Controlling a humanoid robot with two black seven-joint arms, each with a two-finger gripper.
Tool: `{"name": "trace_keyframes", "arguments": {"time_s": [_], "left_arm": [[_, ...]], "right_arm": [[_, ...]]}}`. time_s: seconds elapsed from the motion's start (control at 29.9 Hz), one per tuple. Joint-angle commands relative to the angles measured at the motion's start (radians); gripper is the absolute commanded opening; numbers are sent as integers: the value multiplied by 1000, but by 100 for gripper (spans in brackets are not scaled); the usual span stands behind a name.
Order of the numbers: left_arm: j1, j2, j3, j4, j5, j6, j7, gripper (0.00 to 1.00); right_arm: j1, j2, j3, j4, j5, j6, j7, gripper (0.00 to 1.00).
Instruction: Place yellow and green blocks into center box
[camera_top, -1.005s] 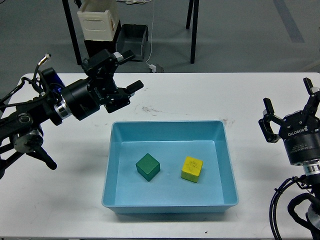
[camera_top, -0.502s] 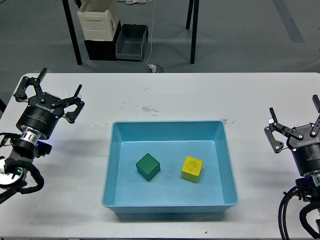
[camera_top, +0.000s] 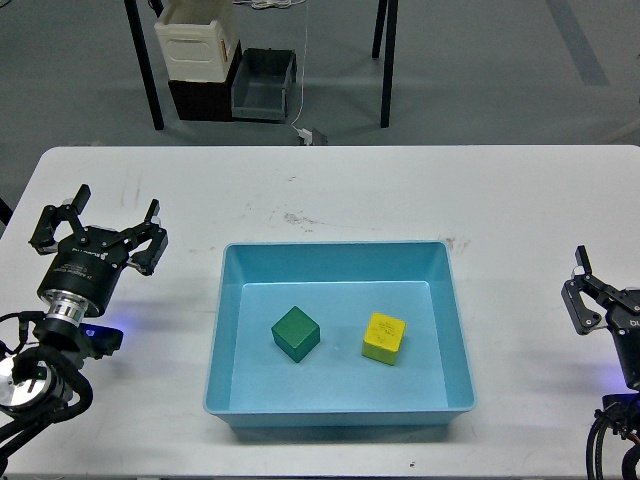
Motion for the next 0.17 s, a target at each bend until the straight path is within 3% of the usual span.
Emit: {"name": "trace_keyframes", "arguments": {"time_s": [0.0, 0.13], "left_arm": [[15, -2, -2, 2, -1, 0, 0, 100], [30, -5, -7, 0, -1, 0, 0, 100]], "right_arm": [[-5, 0, 0, -2, 12, 4, 4, 100], [-7, 0, 0, -2, 12, 7, 3, 100]]}}
